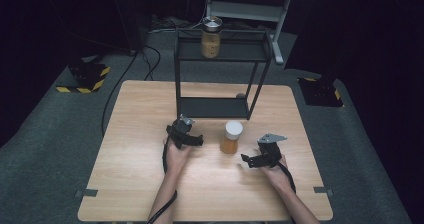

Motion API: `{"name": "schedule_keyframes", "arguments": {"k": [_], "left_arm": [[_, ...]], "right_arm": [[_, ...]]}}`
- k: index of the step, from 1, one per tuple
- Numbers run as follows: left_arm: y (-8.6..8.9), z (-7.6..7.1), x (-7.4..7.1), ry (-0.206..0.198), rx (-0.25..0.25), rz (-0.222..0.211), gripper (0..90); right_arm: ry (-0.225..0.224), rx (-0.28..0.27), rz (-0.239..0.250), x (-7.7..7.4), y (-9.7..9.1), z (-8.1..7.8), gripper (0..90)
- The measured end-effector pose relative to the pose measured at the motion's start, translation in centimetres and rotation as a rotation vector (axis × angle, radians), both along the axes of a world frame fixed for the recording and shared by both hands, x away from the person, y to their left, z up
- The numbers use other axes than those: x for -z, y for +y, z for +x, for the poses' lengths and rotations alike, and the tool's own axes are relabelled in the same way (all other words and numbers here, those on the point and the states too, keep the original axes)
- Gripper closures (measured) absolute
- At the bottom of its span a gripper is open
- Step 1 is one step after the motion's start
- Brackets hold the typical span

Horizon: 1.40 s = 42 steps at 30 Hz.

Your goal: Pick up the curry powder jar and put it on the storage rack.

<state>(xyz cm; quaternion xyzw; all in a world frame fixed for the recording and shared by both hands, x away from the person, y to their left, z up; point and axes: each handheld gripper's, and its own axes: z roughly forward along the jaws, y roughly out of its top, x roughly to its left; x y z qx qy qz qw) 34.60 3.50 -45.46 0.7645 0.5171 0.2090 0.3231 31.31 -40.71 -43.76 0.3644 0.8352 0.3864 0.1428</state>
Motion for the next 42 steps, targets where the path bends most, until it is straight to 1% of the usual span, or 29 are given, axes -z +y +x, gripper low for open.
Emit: {"name": "schedule_keyframes", "arguments": {"k": [5, 14, 19, 20, 22, 25, 28, 30, 36, 42], "left_arm": [[0.0, 0.0, 0.0, 0.000, 0.000, 0.000, 1.1], [0.0, 0.0, 0.0, -0.001, 0.000, 0.001, 1.1], [0.0, 0.0, 0.0, 0.000, 0.000, 0.000, 1.1], [0.0, 0.0, 0.0, 0.000, 0.000, 0.000, 1.1], [0.0, 0.0, 0.0, -0.001, 0.000, 0.001, 1.1], [0.0, 0.0, 0.0, -0.001, 0.000, 0.000, 1.1], [0.0, 0.0, 0.0, -0.001, 0.000, 0.001, 1.1], [0.0, 0.0, 0.0, 0.000, 0.000, 0.000, 1.1], [0.0, 0.0, 0.0, -0.001, 0.000, 0.001, 1.1], [0.0, 0.0, 0.0, -0.001, 0.000, 0.000, 1.1]], "right_arm": [[-0.002, -0.020, 0.009, 0.0, 1.2, 0.2, 3.1], [-0.041, -0.053, 0.025, -0.6, 3.0, 0.6, 3.9], [-0.054, -0.066, 0.032, -1.0, 3.8, 1.1, 4.2], [-0.054, -0.066, 0.032, -1.0, 3.8, 1.1, 4.2], [-0.056, -0.058, 0.048, -1.0, 4.3, 1.6, 4.5], [-0.064, -0.057, 0.050, -1.0, 4.5, 1.7, 4.9], [-0.087, -0.055, 0.055, -1.3, 5.2, 1.8, 5.9], [-0.094, -0.050, 0.058, -1.4, 5.4, 1.9, 6.2], [-0.102, -0.036, 0.073, -1.6, 5.8, 2.3, 7.7], [-0.099, -0.034, 0.074, -1.6, 6.2, 2.6, 10.9]]}}
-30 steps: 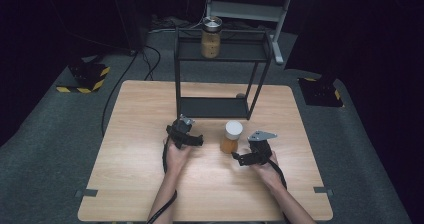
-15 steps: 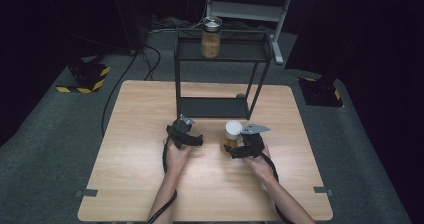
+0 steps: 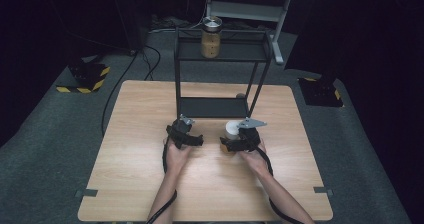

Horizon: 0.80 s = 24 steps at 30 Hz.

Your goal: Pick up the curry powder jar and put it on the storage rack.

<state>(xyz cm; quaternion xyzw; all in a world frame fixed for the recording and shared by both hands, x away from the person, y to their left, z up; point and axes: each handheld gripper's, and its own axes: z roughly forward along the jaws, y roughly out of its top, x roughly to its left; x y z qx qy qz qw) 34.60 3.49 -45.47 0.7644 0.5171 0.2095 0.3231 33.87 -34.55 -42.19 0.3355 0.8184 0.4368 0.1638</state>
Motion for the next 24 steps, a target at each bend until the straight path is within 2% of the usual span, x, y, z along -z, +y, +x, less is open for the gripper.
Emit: {"name": "schedule_keyframes", "arguments": {"k": [10, 16, 24], "left_arm": [[0.00, 0.00, 0.01, 0.000, 0.000, -0.001, 1.1], [0.00, 0.00, 0.00, 0.001, 0.000, -0.001, 1.1], [0.00, 0.00, 0.01, 0.000, 0.000, 0.000, 1.1]], "right_arm": [[0.002, 0.004, 0.009, 0.53, 0.26, -0.07, 19.7], [-0.018, 0.002, -0.002, 0.54, 0.38, -0.29, 25.4], [-0.007, -0.011, 0.009, 0.68, 0.37, -0.07, 31.2]]}}
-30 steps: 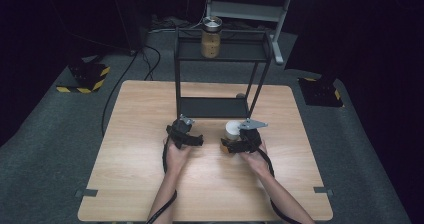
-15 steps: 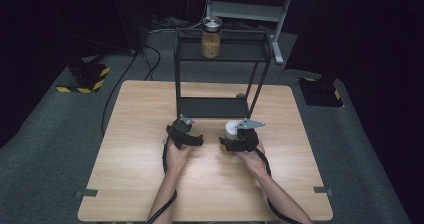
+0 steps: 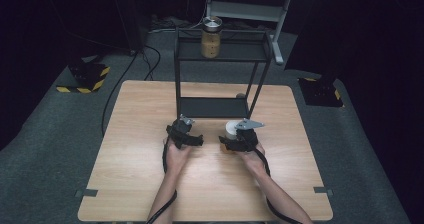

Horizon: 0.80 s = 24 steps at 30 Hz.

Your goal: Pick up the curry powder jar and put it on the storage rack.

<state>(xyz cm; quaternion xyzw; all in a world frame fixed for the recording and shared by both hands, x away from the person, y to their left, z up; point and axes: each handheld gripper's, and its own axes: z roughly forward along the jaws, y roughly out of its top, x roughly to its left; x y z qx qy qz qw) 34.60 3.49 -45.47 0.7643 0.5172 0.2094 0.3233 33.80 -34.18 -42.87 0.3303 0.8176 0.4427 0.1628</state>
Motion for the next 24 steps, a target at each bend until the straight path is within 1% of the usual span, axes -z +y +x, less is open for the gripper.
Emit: {"name": "schedule_keyframes", "arguments": {"k": [6, 12, 17, 24], "left_arm": [[-0.02, 0.00, -0.01, 0.001, -0.001, 0.000, 1.1], [-0.02, -0.01, -0.01, 0.000, -0.001, 0.000, 1.1], [-0.02, 0.00, -0.01, 0.001, 0.000, 0.000, 1.1], [-0.02, -0.01, -0.01, 0.000, 0.000, 0.000, 1.1]], "right_arm": [[-0.005, 0.008, -0.010, -0.07, 0.26, -0.17, 31.6], [-0.013, 0.011, -0.008, 0.05, 0.32, -0.33, 32.0], [-0.012, -0.009, -0.022, -0.19, 0.29, -0.03, 32.2], [-0.019, -0.017, -0.016, -0.05, 0.11, -0.01, 32.3]]}}
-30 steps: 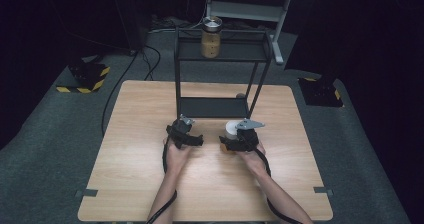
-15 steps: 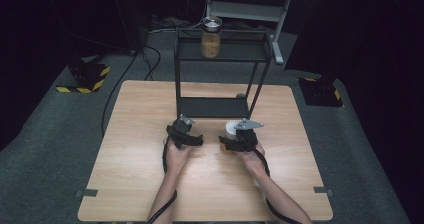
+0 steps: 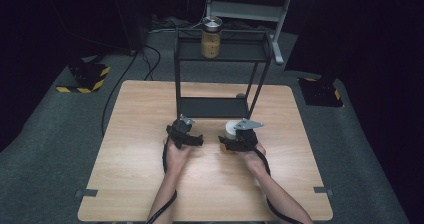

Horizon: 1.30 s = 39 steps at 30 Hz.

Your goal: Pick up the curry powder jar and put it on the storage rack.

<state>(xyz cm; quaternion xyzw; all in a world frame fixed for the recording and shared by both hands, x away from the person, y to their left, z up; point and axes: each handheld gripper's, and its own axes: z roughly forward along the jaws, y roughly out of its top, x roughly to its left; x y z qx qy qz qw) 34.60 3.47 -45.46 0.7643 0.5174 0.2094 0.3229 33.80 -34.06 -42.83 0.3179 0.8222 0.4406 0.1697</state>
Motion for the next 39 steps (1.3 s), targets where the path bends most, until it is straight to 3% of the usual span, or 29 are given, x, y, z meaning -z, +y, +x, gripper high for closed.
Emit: {"name": "schedule_keyframes", "arguments": {"k": [14, 39], "left_arm": [[0.0, 0.0, 0.0, 0.000, 0.000, 0.000, 1.1], [0.0, 0.0, 0.0, 0.000, 0.000, 0.000, 1.1]], "right_arm": [[-0.022, -0.006, 0.002, 0.3, 0.0, -0.4, 32.6], [-0.026, -0.023, -0.034, -0.8, 0.2, -0.4, 33.5]]}}
